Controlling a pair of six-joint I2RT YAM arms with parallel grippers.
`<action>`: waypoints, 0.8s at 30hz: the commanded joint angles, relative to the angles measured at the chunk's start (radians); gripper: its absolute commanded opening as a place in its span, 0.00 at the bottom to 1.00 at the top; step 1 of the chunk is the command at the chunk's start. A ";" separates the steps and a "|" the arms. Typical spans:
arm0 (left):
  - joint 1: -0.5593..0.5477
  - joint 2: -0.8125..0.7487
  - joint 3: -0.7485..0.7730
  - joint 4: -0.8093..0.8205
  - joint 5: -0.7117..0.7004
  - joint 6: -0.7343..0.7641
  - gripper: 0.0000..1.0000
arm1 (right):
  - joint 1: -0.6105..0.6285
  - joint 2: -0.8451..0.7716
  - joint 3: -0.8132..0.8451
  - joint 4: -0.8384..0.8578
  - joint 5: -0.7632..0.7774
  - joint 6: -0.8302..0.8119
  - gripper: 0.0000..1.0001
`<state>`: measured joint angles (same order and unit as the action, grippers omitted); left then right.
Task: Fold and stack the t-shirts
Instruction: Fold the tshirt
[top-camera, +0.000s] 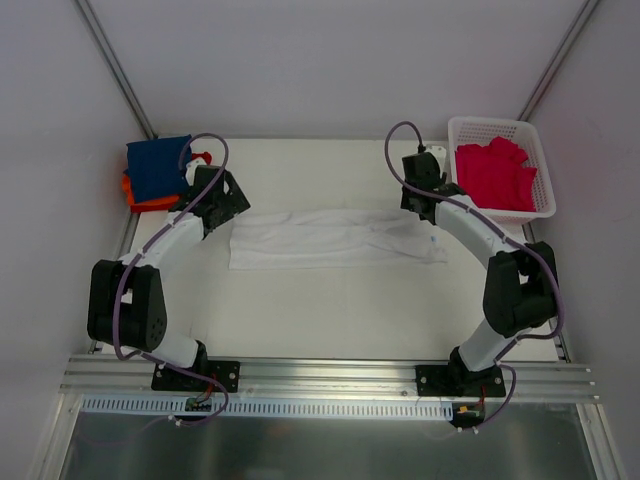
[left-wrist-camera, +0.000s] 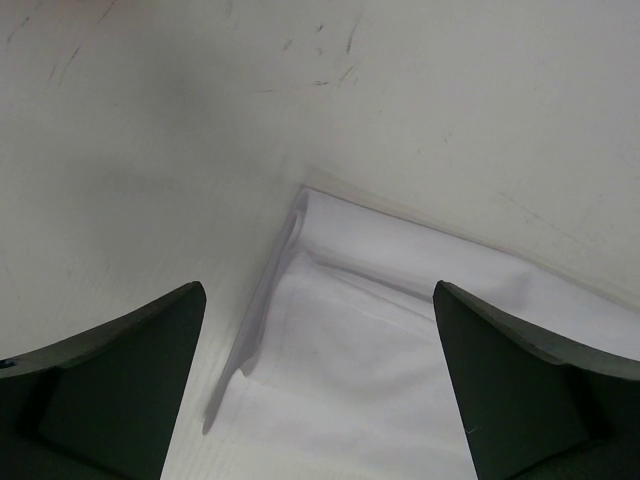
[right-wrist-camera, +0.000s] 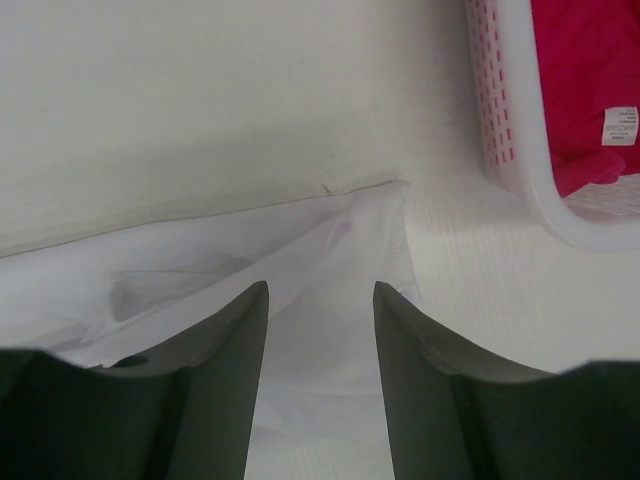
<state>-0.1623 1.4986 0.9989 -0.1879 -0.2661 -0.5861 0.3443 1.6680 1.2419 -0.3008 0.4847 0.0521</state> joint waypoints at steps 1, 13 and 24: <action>-0.006 -0.026 -0.026 0.008 0.054 0.015 0.99 | 0.057 -0.066 -0.007 -0.038 0.011 0.022 0.49; -0.098 0.097 -0.028 0.022 0.119 -0.014 0.99 | 0.142 -0.033 -0.117 -0.031 -0.060 0.124 0.49; -0.114 0.207 -0.029 0.061 0.145 -0.026 0.99 | 0.144 0.045 -0.131 -0.003 -0.144 0.143 0.49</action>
<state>-0.2691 1.6814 0.9714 -0.1505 -0.1341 -0.5919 0.4820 1.6939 1.1141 -0.3252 0.3843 0.1726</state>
